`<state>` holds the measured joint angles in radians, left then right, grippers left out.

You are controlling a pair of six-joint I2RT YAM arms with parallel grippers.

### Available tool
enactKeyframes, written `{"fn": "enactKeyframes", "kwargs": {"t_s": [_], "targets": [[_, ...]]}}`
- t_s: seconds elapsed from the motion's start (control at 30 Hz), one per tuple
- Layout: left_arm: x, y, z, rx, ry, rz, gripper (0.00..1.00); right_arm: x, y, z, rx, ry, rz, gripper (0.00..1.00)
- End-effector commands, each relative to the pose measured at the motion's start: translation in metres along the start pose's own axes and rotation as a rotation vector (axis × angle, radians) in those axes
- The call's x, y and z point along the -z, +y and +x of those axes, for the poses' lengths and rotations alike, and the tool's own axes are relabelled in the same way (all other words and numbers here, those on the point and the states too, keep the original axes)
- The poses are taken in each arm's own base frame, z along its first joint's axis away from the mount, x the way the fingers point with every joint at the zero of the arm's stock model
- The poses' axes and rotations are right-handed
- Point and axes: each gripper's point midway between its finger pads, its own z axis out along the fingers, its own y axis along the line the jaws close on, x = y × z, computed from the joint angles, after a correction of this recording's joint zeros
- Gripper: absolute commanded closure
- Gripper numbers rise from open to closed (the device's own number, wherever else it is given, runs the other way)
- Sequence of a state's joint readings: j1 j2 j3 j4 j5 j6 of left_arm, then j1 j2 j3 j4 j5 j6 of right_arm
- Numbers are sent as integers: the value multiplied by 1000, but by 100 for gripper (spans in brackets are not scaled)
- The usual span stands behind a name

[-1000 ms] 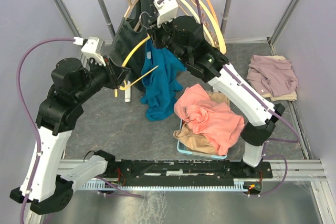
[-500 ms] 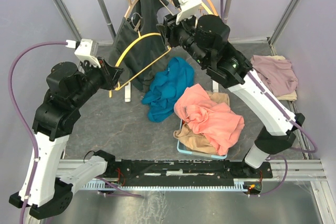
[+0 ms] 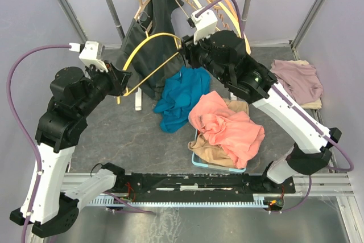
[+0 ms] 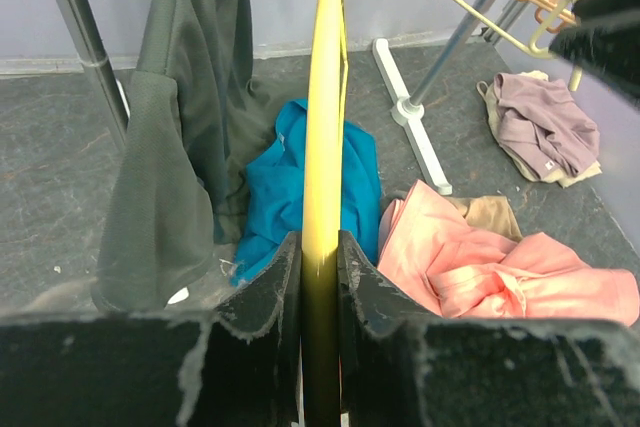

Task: Remove the t-shirt from the hanger
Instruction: Remove the T-shirt from the hanger, then place the hanger on the clothesline.

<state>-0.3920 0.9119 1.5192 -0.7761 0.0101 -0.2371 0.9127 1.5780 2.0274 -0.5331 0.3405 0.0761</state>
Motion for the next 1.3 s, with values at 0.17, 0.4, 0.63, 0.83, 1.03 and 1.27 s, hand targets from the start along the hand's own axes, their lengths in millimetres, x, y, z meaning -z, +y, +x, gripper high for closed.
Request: {"fn": "enactKeyframes", "kwargs": {"t_s": [0.17,0.4,0.63,0.83,1.03,1.27], "targets": [[-14,-2,-59,-25,-202,-14,97,51,-25,5,-51,-3,58,46],[-34,0,-83,-52,-248,-41,97,63,-29,14,-64,13,62,46],[-53,1,-101,-69,-274,-64,97,69,-31,15,-68,15,62,45],[-63,-4,-117,-92,-313,-46,97,67,-30,16,-65,17,59,45],[-71,-4,-123,-94,-331,-49,97,64,-29,15,-54,14,54,45],[-85,-6,-123,-90,-328,-48,97,63,-30,13,-37,11,57,45]]}}
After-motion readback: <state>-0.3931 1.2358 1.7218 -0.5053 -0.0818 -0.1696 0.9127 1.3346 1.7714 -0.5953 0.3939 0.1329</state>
